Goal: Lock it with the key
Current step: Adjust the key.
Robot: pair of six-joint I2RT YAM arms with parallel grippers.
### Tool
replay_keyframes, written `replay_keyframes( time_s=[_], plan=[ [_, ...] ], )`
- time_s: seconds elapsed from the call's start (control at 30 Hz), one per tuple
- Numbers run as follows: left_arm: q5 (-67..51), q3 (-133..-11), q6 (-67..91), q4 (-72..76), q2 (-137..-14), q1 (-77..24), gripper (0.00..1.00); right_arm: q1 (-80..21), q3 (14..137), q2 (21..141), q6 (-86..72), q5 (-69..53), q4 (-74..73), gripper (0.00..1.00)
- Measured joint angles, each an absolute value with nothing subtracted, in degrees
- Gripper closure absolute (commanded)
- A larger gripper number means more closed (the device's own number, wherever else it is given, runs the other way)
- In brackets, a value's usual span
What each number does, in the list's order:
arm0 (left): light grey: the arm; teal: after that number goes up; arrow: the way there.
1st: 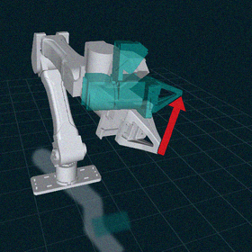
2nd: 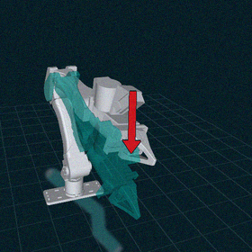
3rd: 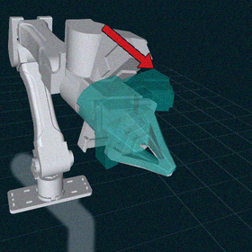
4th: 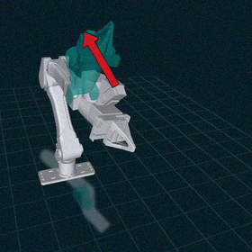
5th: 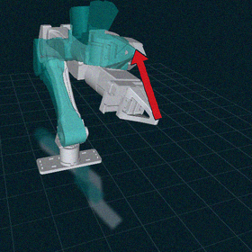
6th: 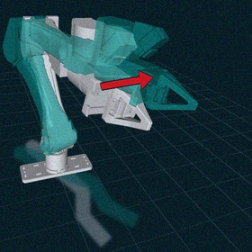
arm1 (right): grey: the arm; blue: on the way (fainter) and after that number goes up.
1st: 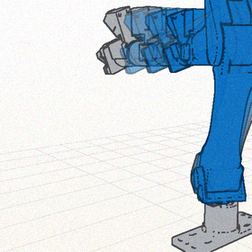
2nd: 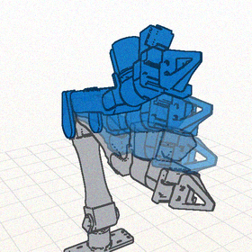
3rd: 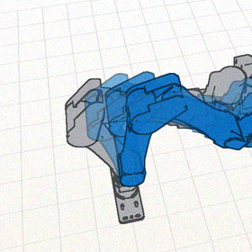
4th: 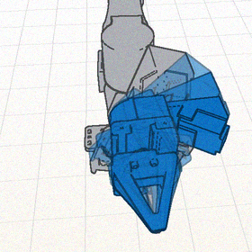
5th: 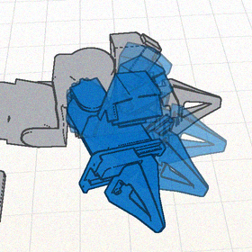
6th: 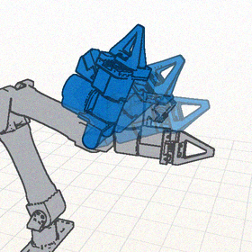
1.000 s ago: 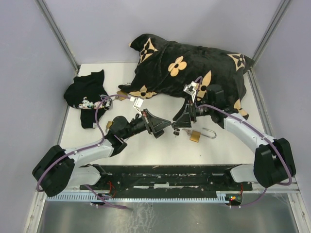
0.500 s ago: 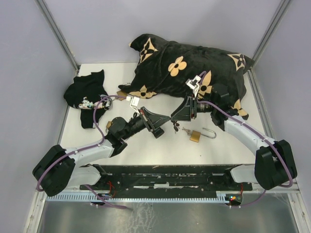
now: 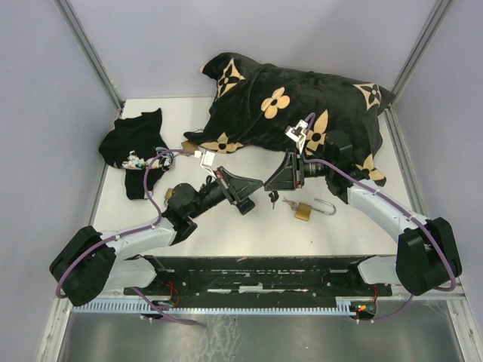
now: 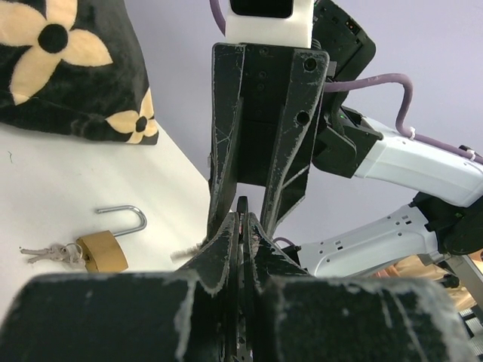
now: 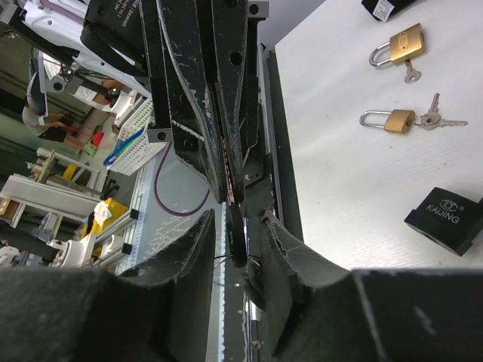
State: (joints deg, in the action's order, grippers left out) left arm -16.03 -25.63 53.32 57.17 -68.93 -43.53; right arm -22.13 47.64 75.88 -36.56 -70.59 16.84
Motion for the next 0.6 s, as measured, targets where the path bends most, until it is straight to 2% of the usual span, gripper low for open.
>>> replay_keyframes(
  time_s=[0.13, 0.23, 0.37, 0.43, 0.57, 0.6],
  plan=[
    [-15.9, -25.2, 53.3, 57.2, -68.6, -43.6, 0.97, -22.1, 48.1, 75.7, -36.0, -70.6, 16.1, 0.82],
    [-15.8, -25.0, 53.4, 57.3, -68.3, -43.6, 0.97, -22.1, 48.4, 75.5, -35.7, -70.8, 15.7, 0.98],
    [-15.9, -25.0, 54.5, 57.3, -68.0, -43.7, 0.93, -22.1, 48.7, 75.4, -35.5, -71.6, 15.8, 0.98],
    [-15.9, -24.9, 54.9, 57.3, -68.0, -43.7, 0.86, -22.1, 48.7, 75.4, -35.5, -71.7, 15.8, 0.98],
    [-15.1, -24.9, 55.3, 57.0, -67.9, -43.7, 0.49, -22.1, 48.8, 75.4, -35.1, -72.0, 15.1, 0.98],
    [-14.8, -24.9, 55.4, 56.6, -67.7, -43.7, 0.43, -22.1, 48.9, 75.4, -34.5, -72.0, 14.2, 0.98]
  ],
)
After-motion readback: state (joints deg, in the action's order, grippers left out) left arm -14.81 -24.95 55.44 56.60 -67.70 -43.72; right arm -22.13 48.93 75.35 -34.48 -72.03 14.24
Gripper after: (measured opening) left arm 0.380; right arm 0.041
